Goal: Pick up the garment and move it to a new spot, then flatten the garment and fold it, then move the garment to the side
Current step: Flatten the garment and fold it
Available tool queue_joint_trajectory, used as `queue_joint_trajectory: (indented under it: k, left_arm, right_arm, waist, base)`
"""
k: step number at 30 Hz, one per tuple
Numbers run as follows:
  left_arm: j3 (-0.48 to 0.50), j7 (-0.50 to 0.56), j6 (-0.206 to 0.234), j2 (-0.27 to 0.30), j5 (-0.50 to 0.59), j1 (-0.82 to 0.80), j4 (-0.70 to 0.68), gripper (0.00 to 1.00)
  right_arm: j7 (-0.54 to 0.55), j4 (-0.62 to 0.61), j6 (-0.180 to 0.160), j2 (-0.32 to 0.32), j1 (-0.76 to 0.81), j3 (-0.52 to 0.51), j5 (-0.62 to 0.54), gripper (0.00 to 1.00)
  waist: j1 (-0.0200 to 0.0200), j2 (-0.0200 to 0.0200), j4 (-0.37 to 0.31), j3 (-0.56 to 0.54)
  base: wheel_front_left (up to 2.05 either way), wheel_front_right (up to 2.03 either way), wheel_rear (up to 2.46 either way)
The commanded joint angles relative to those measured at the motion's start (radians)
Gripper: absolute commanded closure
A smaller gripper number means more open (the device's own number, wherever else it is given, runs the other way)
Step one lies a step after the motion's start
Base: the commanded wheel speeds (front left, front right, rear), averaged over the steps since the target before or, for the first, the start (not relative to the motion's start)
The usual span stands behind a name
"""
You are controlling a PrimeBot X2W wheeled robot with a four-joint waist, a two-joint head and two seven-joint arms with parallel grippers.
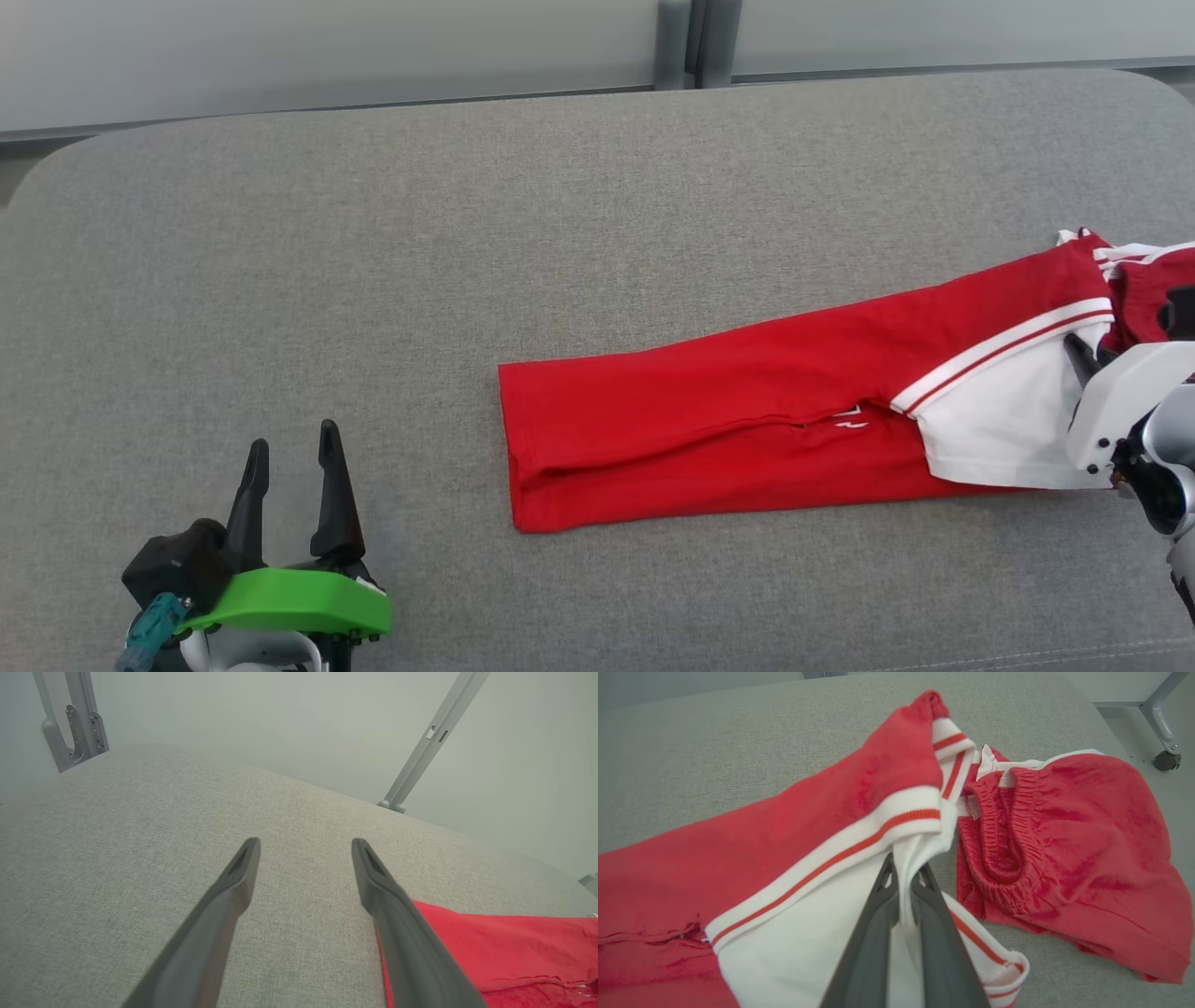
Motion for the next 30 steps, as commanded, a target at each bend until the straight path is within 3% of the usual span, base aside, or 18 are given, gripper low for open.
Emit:
queue_joint_trajectory:
  k: [1,11,12,21,25,30]
  left_arm:
    - [0.002,0.0,0.003,0.004,-0.002,0.006,-0.003,0.0]
    - [-0.005,-0.002,0.002,-0.001,-0.006,0.009,0.003,0.0]
    - [-0.008,-0.002,0.001,-0.003,-0.006,0.01,0.005,0.0]
    - [-0.021,-0.003,-0.006,-0.01,-0.01,0.01,0.014,0.0]
    - [-0.028,-0.003,-0.009,-0.013,-0.011,0.017,0.018,0.0]
    - [-0.041,-0.001,-0.017,-0.016,-0.013,0.009,0.02,0.0]
  right_arm:
    - [0.007,-0.024,-0.002,0.011,0.016,0.003,0.011,1.0]
    - [0.083,-0.271,-0.002,0.05,0.088,0.068,0.071,1.0]
    - [0.105,-0.339,-0.001,0.063,0.106,0.084,0.089,1.0]
    - [0.2,-0.538,-0.001,0.138,0.164,0.161,0.091,1.0]
    - [0.216,-0.557,-0.001,0.212,0.165,0.192,0.069,1.0]
    - [0.188,-0.489,-0.001,0.321,0.145,0.225,0.031,1.0]
  waist:
    - [0.0,0.0001,-0.02,-0.008]
    - [0.0,0.0001,-0.052,-0.026]
    - [0.0,0.0001,-0.055,-0.032]
    - [0.0,0.0001,-0.045,-0.059]
    - [0.0,0.0001,-0.032,-0.071]
    - [0.0,0.0001,-0.004,-0.073]
  base:
    - [0.0,0.0,0.0]
    - [0.0,0.0,0.0]
    - [0.0,0.0,0.0]
    - [0.0,0.0,0.0]
    - [0.0,0.0,0.0]
    - [0.0,0.0,0.0]
